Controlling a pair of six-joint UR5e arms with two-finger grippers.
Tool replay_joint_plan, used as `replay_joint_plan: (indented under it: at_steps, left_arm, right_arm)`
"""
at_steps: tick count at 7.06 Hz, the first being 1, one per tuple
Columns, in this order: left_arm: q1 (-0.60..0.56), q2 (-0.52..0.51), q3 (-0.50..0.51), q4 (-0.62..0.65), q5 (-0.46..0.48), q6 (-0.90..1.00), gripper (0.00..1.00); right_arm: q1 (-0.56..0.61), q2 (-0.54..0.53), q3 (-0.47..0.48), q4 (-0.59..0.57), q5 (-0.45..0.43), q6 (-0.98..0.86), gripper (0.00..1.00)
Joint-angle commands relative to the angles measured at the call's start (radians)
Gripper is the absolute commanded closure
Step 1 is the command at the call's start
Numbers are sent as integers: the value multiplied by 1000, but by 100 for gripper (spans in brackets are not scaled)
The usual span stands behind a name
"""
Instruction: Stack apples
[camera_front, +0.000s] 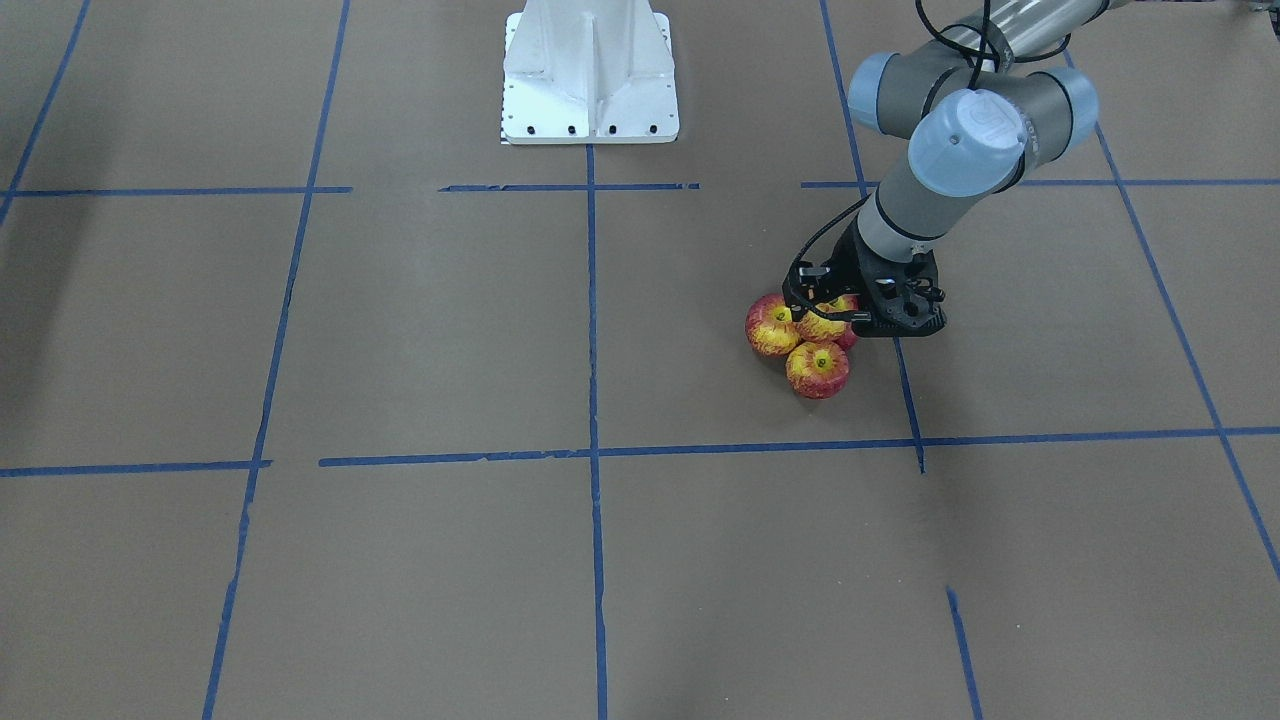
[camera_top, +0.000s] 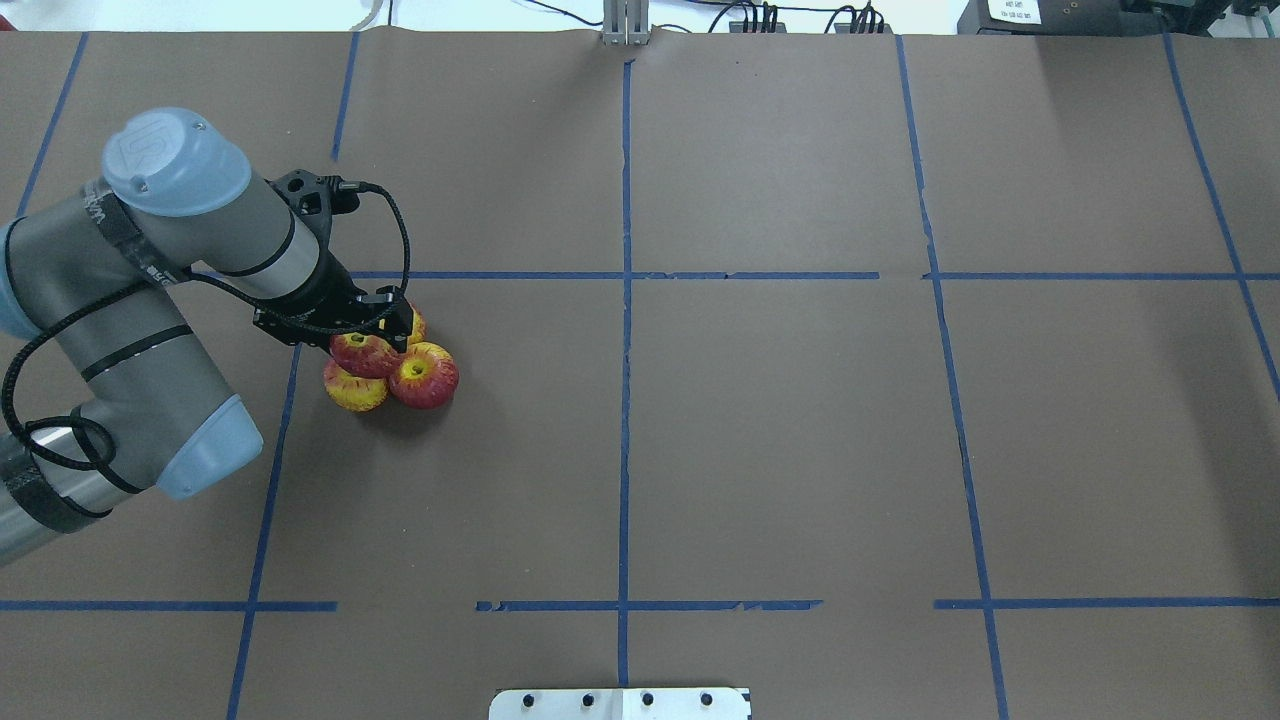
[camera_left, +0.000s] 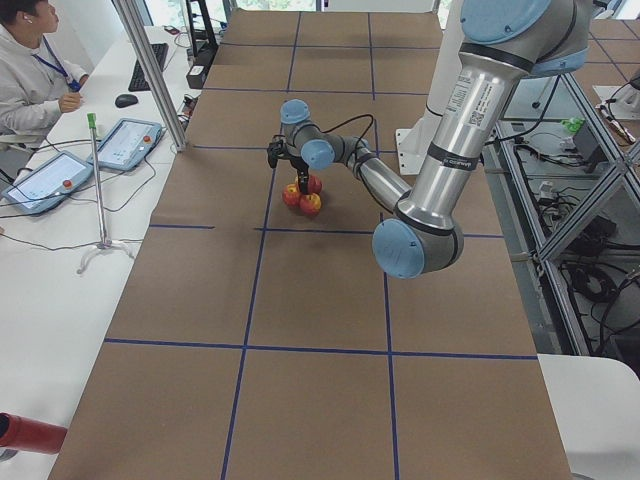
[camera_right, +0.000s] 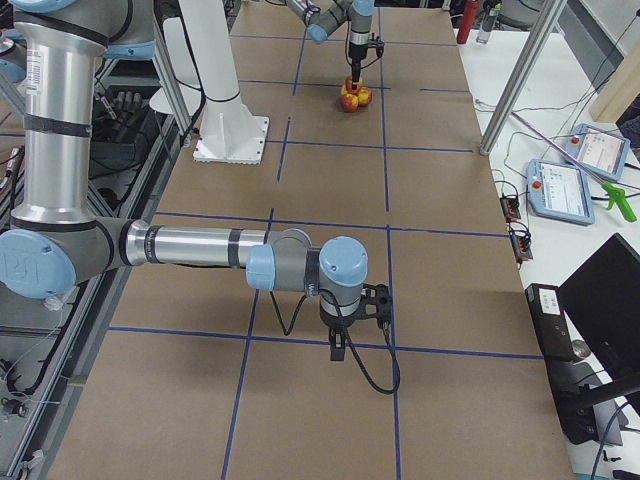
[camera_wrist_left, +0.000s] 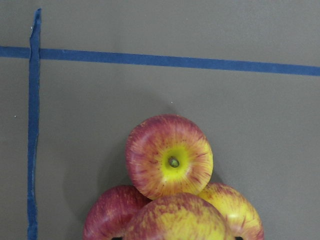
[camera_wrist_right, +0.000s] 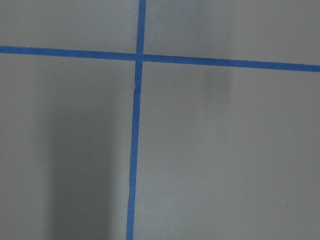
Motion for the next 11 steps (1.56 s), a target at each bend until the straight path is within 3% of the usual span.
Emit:
replay_joint_plan:
  at_steps: [1,5,7,9,11]
  left_arm:
    - [0,2,1,1,1,0,0]
    - [-22,18,-49,10,0,5,0]
    - [-150,21,-135,62,-8,41,2]
    - [-274,139,-189,102,-14,294,1]
    - [-485,272,-136,104,-123,677,1]
  right_arm:
    - [0,0,0,0,0,0,0]
    - [0,0,0,0,0,0,0]
    - [0,0,0,0,0,0,0]
    - [0,0,0,0,0,0,0]
    - [0,0,0,0,0,0,0]
